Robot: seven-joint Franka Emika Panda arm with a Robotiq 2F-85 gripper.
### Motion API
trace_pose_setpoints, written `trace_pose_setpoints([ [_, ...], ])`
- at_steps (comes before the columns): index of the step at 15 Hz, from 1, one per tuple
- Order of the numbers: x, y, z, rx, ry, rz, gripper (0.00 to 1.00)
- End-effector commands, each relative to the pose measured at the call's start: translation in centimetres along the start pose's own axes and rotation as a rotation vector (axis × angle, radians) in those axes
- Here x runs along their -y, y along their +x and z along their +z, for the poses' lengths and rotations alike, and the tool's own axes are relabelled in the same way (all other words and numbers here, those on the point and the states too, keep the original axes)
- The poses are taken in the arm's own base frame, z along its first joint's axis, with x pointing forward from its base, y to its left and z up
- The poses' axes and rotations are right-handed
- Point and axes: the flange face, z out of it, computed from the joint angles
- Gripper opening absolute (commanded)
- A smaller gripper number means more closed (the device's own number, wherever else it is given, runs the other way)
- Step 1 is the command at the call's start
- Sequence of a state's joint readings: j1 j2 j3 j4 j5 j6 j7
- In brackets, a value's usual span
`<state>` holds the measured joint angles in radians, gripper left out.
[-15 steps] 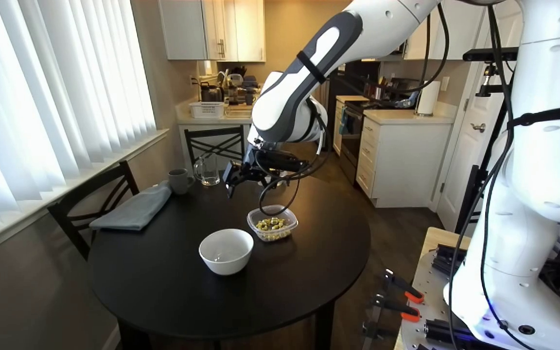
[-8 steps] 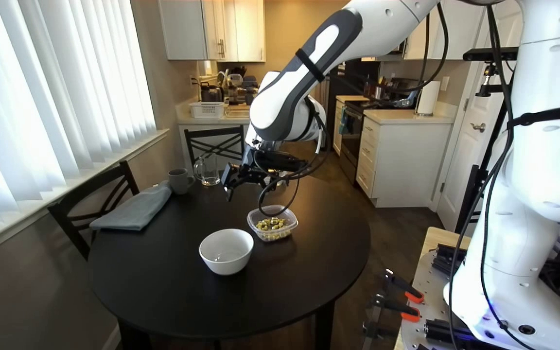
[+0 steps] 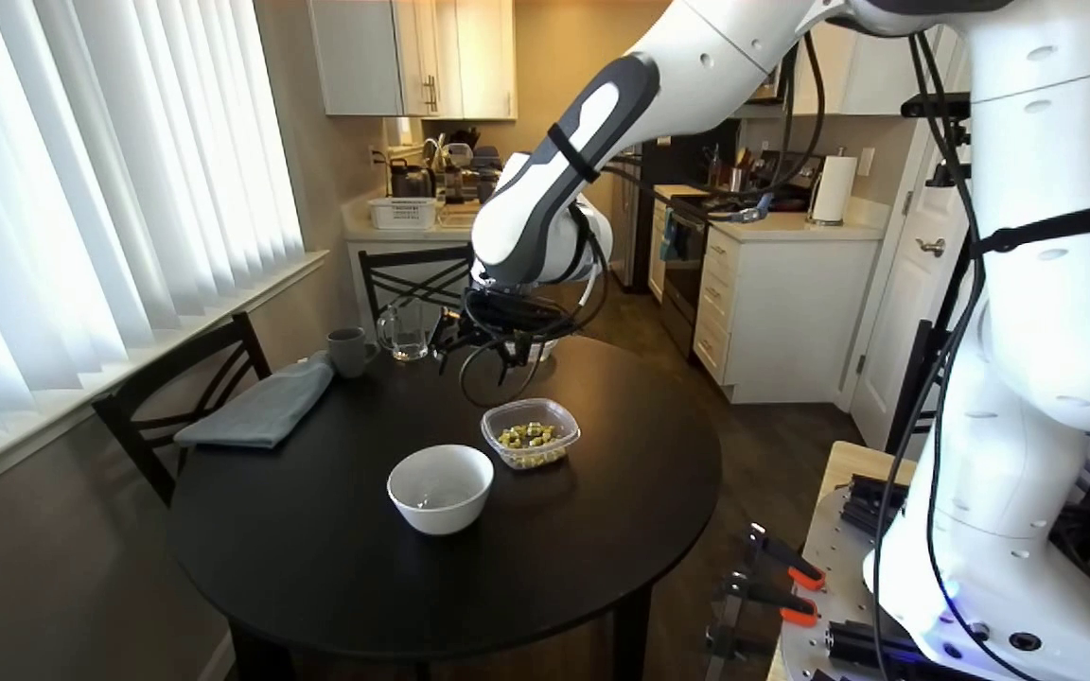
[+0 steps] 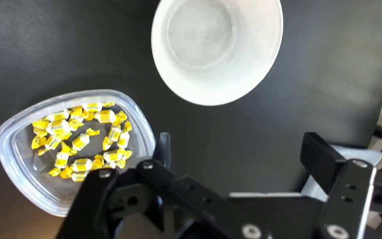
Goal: Pour the lunchbox's contents into the bowl
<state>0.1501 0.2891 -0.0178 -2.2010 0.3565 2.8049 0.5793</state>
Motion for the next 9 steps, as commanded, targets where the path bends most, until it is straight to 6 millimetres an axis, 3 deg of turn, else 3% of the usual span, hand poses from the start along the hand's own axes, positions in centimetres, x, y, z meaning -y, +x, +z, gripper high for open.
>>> trace_pose_setpoints([
  [1,-0.1,3.8,2.4,-0.113,-0.034,0.129,1.00],
  [6,-0.2,8.1,5.5,-0.245,-0.205,0.224,1.00],
  [9,0.4,8.7,7.2,-0.226,-0.296,0.247,1.00],
])
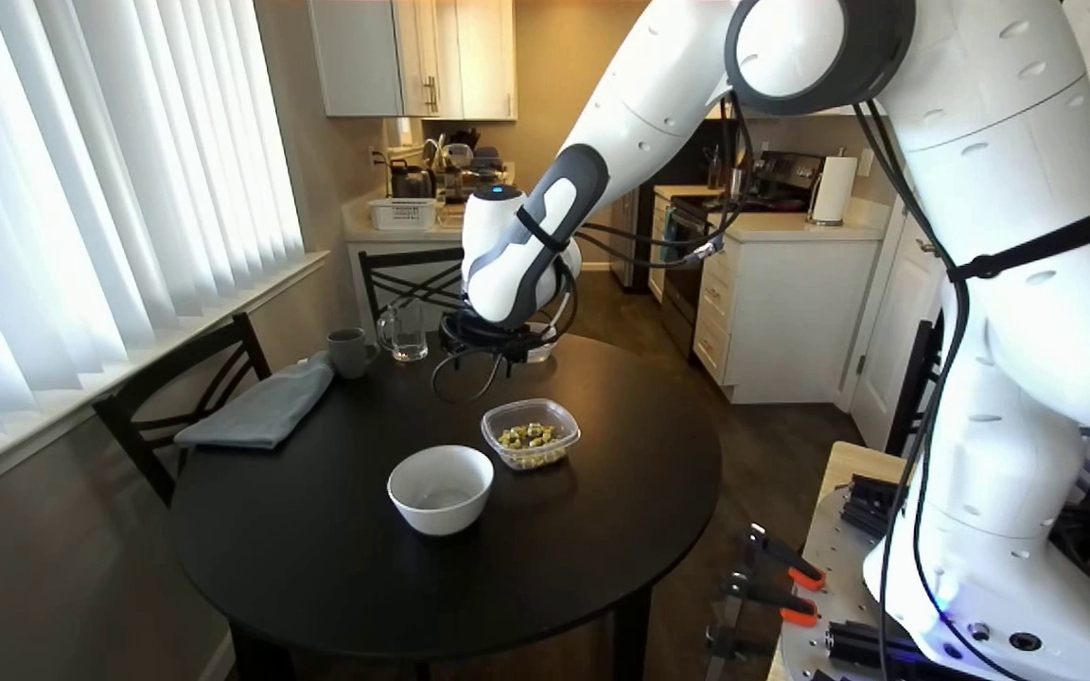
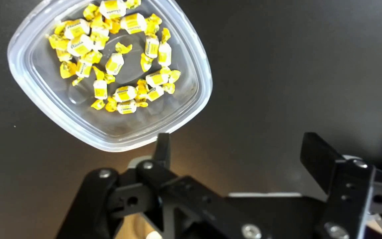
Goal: Pour the lunchbox's contents into the bowl
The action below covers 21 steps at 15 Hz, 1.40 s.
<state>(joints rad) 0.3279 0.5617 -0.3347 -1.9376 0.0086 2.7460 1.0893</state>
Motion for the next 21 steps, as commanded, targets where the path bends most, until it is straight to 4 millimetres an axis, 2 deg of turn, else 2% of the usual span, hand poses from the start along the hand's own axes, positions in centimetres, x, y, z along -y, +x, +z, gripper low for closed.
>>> trace_pose_setpoints([
  [1,1.7,0.0,1.7,-0.002,-0.104,0.020,1.00],
  [7,3.0,0.0,4.6,0.082,-0.252,0.003,1.00],
  [14,2.9,-0.3,10.7,0.191,-0.299,-0.090,1.00],
  [17,2.6,-0.3,12.4,0.207,-0.320,-0.108,1.00],
  [18,2.6,-0.3,12.6,0.210,-0.325,-0.110,0.75],
  [19,2.7,-0.2,12.9,0.209,-0.329,-0.116,0.74],
  [21,2.8,-0.2,12.8,0.215,-0.334,-0.121,0.60],
])
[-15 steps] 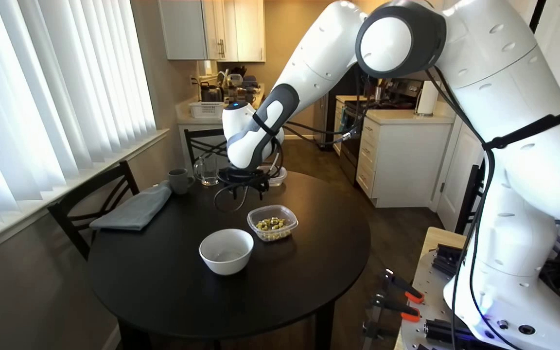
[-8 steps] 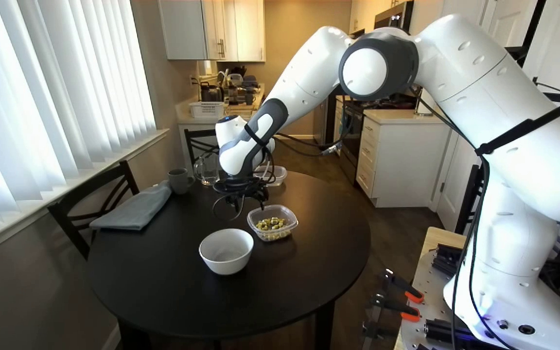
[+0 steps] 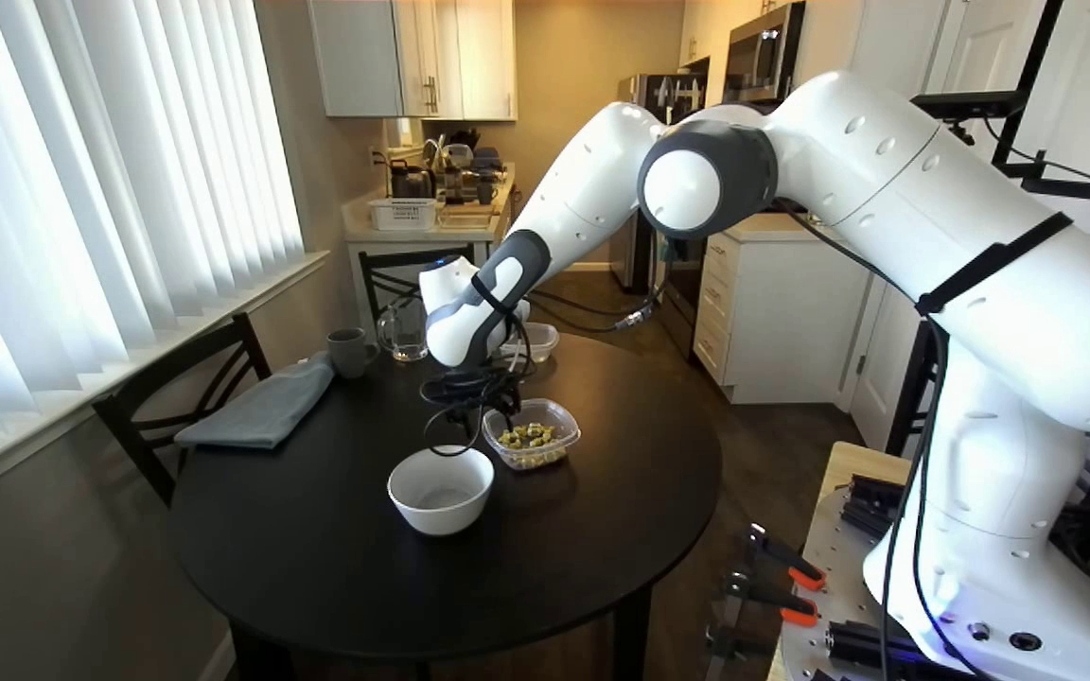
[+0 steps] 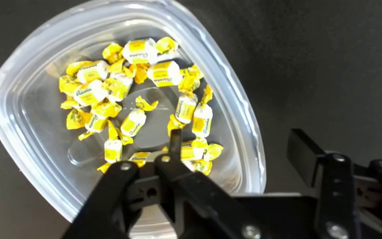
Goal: Pour the lunchbox's contents into the bowl
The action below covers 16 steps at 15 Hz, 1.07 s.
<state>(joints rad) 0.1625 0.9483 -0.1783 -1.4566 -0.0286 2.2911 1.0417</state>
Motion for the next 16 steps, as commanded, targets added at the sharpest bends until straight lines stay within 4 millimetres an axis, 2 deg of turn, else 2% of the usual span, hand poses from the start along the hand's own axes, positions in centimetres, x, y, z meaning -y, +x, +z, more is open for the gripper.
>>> trace_pose_setpoints([
  [1,0.2,0.2,-0.6,0.026,-0.017,-0.041,0.53],
  [8,0.2,-0.5,-1.9,0.048,-0.021,-0.084,0.07],
  [12,0.0,-0.3,-1.9,0.055,-0.019,-0.086,0.03],
  [13,-0.1,-0.1,-1.9,0.058,-0.018,-0.082,0.06],
  [16,-0.2,0.0,-1.9,0.063,-0.013,-0.073,0.06],
])
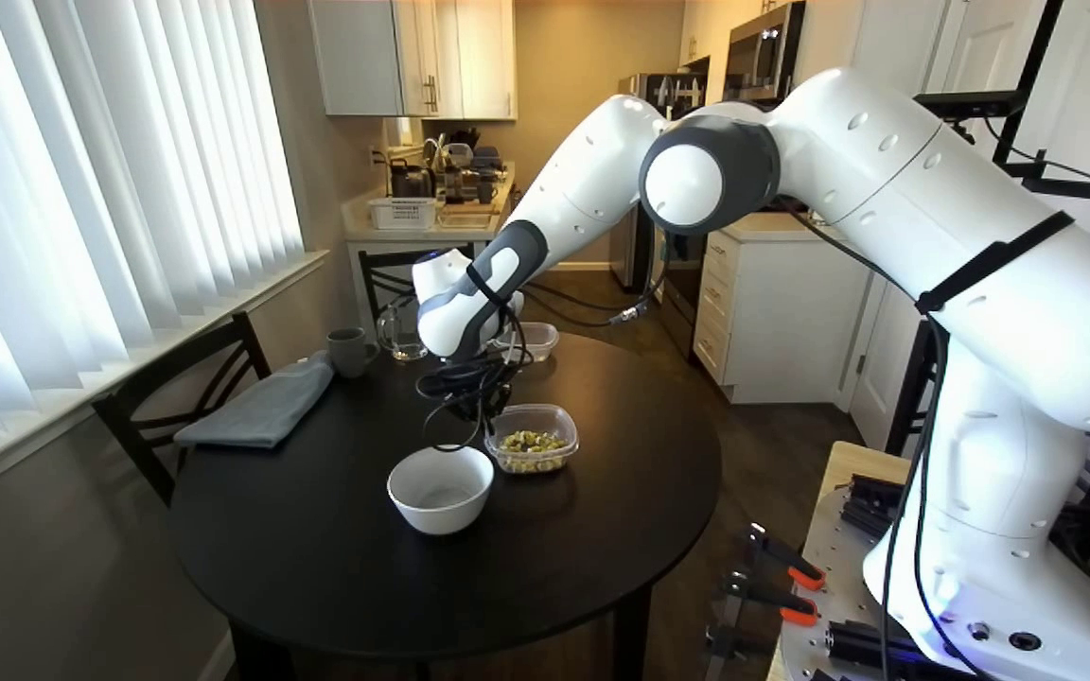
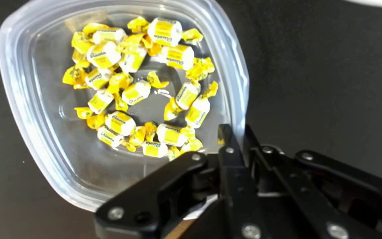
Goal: Pour the lunchbox's contents into the bowl
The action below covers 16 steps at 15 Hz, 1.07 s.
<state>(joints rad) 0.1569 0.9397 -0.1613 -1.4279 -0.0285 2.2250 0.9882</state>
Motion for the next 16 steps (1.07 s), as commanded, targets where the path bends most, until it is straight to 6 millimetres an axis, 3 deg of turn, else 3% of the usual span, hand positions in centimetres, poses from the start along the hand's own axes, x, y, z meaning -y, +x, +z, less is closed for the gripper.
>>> trace_pose_setpoints([
  [1,-0.9,0.3,-1.1,0.037,0.027,0.010,0.05],
  [8,-3.4,-0.2,-7.0,0.126,0.216,0.261,0.05],
  [11,-5.0,-0.7,-10.0,0.066,0.307,0.391,0.06],
  [16,-6.2,-2.8,-12.0,0.031,0.280,0.385,0.05],
])
